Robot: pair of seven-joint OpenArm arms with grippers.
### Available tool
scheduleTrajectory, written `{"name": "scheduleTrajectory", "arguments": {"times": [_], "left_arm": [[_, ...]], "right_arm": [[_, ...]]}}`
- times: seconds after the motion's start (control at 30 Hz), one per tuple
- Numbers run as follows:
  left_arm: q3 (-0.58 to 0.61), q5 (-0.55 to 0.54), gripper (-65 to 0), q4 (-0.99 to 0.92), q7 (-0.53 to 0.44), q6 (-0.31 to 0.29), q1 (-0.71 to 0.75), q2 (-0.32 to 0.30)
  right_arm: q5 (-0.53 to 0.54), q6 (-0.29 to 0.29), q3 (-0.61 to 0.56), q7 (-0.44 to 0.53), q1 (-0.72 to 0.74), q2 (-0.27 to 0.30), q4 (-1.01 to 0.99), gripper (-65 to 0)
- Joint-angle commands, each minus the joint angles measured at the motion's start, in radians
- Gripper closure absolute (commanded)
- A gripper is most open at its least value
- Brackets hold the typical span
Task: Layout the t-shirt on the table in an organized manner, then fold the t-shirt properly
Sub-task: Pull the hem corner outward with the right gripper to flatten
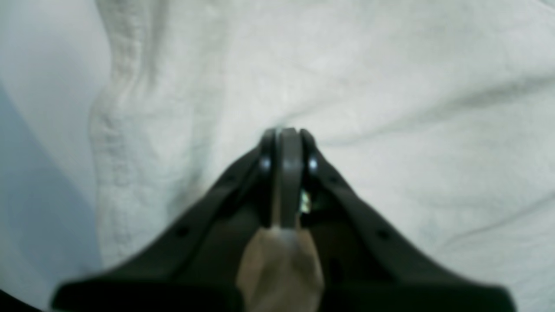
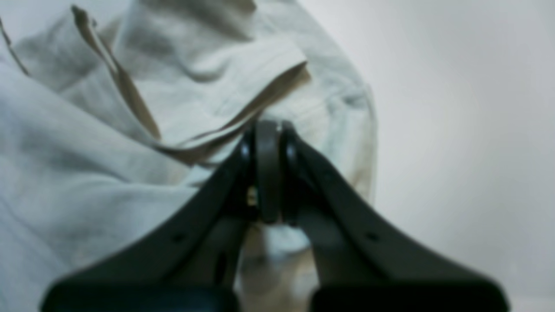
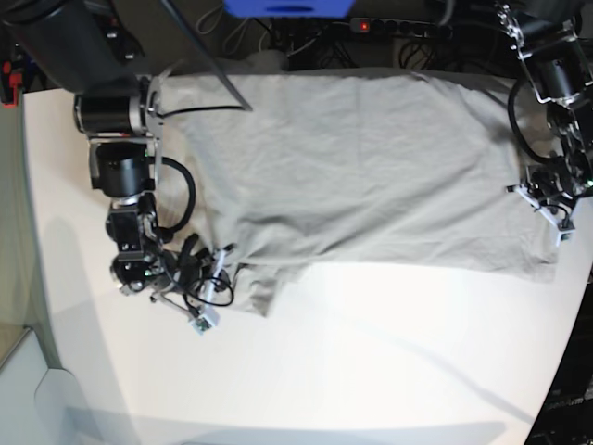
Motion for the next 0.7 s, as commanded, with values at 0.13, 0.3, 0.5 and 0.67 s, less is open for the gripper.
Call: {"name": "scheduleTrajectory", "arguments": {"times": [0.13, 0.3, 0.5, 0.67], "left_arm": [[-0.001, 0.008, -2.2, 0.003, 0.018, 0.003, -0.005, -0.005], [-0.001, 0.008, -2.2, 0.003, 0.014, 0.003, -0.009, 0.004], [-0.003, 0.008, -2.2, 0.003, 0.018, 0.003, -0.023, 0.005], [-0.003, -0.009, -2.2, 0.016, 0.021, 0.003, -0.051, 0.005]], "right_arm": [[-0.003, -0.171, 0.001, 0.044, 0.036, 0.058, -0.033, -1.4], [-0.003, -0.336, 0.001, 0.054, 0.036, 0.083, -0.033, -1.4], [-0.003, -0.437, 0.003, 0.052, 0.043, 0.1, -0.027, -1.4], [0.001, -0.457, 0.004, 0.04, 0.064, 0.098, 0.002, -1.1]]}}
